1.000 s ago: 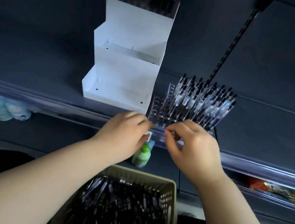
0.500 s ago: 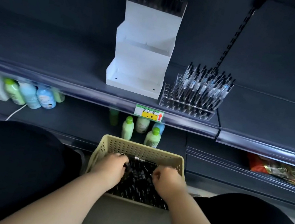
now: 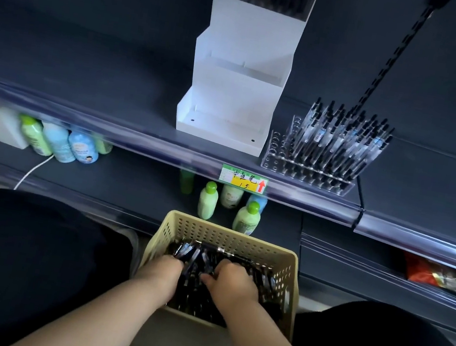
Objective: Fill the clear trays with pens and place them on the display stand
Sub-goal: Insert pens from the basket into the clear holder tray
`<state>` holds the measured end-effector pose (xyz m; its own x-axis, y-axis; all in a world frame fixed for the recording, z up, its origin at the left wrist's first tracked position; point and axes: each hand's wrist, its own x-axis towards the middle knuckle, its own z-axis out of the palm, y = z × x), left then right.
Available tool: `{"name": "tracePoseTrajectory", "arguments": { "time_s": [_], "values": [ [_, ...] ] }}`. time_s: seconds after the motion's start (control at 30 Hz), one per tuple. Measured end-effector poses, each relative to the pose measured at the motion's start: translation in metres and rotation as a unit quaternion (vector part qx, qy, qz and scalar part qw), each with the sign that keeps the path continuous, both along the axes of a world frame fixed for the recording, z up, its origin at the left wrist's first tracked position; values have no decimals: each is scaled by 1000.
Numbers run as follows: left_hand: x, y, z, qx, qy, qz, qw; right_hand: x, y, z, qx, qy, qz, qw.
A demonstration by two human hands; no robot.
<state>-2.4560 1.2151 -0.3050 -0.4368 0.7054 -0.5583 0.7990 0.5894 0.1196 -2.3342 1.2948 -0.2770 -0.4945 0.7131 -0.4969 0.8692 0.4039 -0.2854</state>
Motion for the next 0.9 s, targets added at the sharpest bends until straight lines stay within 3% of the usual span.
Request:
{"name": "tracePoseTrajectory", "arguments": {
  "time_s": [0.17,0.47,0.7,0.9],
  "values": [
    [-2,10,-3,0,3,10,1000,-11,3,-10,-31,-51,-27,998],
    [6,34,-18,-3,30,73,997,10,22,1,-1,-109,-49,993],
    [6,46,-16,-44,31,100,993,34,30,2,-22,-77,-6,997],
    [9,40,-13,-33,-6,131,991,42,30,3,-32,28,-87,995]
  ]
}}
